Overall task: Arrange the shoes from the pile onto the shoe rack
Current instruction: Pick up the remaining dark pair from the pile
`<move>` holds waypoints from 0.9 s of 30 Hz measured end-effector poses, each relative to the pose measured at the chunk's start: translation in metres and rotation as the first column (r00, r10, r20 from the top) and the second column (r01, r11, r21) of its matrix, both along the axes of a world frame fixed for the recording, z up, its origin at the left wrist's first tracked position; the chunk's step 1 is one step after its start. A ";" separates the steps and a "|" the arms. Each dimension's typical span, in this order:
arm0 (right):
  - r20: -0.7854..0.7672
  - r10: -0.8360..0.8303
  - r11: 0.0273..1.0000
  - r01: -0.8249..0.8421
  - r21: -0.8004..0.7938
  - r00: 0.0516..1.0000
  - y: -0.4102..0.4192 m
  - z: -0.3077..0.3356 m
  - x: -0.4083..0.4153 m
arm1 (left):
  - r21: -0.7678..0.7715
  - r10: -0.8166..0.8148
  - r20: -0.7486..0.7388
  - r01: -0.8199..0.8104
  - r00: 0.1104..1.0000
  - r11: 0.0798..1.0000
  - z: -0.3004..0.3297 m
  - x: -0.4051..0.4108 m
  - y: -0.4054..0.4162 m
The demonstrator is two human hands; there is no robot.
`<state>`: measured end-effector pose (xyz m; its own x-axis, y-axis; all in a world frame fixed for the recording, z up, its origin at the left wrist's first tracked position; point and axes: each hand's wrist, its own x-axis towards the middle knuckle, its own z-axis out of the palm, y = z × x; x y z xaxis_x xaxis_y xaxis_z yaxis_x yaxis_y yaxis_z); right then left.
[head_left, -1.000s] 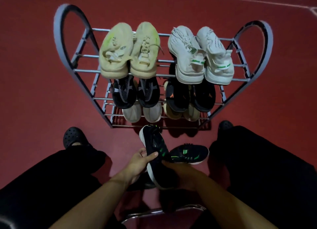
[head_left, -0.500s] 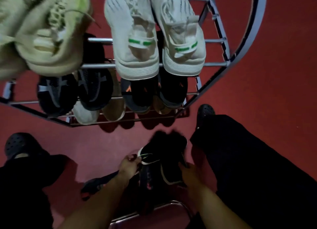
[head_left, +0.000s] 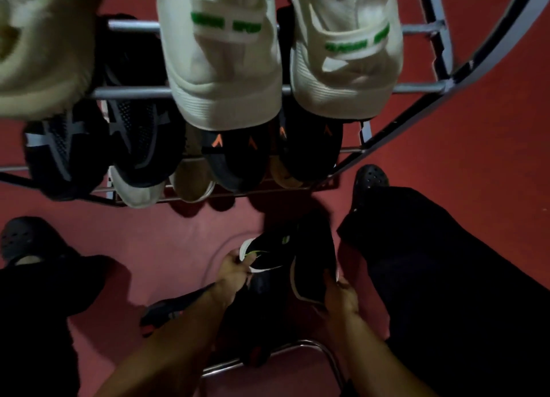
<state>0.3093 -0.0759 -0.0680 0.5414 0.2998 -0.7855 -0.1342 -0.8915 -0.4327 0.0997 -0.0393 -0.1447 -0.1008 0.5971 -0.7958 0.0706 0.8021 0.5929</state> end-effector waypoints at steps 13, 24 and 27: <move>-0.313 0.133 0.990 -0.115 0.078 0.940 -0.011 0.017 -0.064 | 0.078 -0.332 -0.132 0.344 0.934 0.936 0.101 -0.185 0.054; -0.403 0.118 0.990 -0.138 -0.021 0.908 -0.019 0.010 -0.086 | -0.289 -0.124 -0.270 0.043 0.955 0.956 0.057 -0.165 -0.024; -0.528 0.019 0.995 -0.067 -0.072 0.849 -0.022 0.005 -0.081 | -0.407 0.174 -0.044 -0.176 0.984 0.896 0.028 -0.125 -0.055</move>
<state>0.2279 -0.0977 -0.0635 0.0285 0.2326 -0.9721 -0.2813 -0.9314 -0.2311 -0.0252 -0.0941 -0.1164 -0.1794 0.1924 -0.9648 -0.0906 0.9733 0.2110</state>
